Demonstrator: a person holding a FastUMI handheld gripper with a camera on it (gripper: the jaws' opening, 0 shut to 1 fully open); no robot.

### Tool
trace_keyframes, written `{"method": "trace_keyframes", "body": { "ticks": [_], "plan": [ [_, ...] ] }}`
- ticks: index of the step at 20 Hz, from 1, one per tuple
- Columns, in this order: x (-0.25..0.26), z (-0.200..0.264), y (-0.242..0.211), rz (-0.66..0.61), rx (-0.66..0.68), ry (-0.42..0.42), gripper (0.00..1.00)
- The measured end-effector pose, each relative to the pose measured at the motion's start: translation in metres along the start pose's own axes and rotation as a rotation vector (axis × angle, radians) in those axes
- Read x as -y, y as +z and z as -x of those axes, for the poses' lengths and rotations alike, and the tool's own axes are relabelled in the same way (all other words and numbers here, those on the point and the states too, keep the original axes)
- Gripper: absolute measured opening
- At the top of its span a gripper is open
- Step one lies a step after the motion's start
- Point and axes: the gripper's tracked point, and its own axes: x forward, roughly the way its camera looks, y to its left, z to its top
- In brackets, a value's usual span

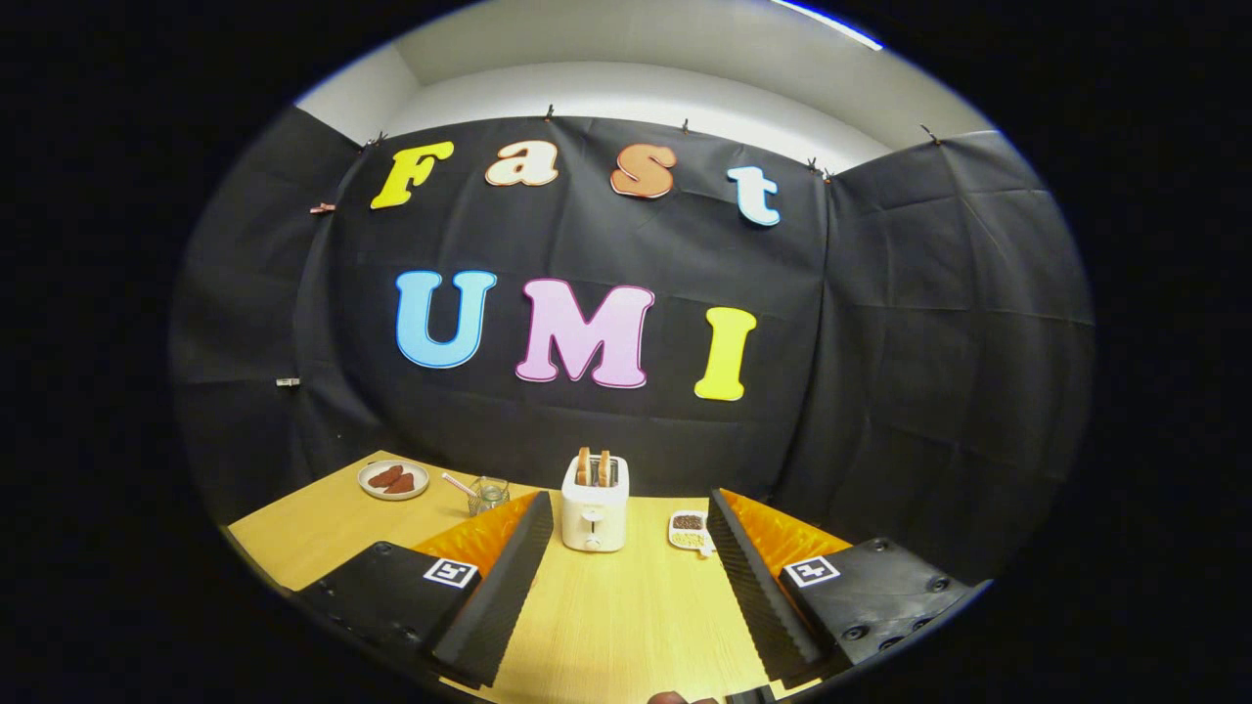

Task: Take the bottle from table, then pour the juice into the cup, finally place the bottle on the coaster

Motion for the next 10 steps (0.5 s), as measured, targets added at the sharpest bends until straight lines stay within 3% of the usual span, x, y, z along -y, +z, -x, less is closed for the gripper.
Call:
{"method": "trace_keyframes", "body": {
  "ticks": [4,10],
  "plan": [
    [0.009,0.025,-0.011,-0.001,-0.005,-0.005,0.97],
    [-0.004,0.014,-0.01,-0.013,0.027,0.026,0.97]
  ]
}}
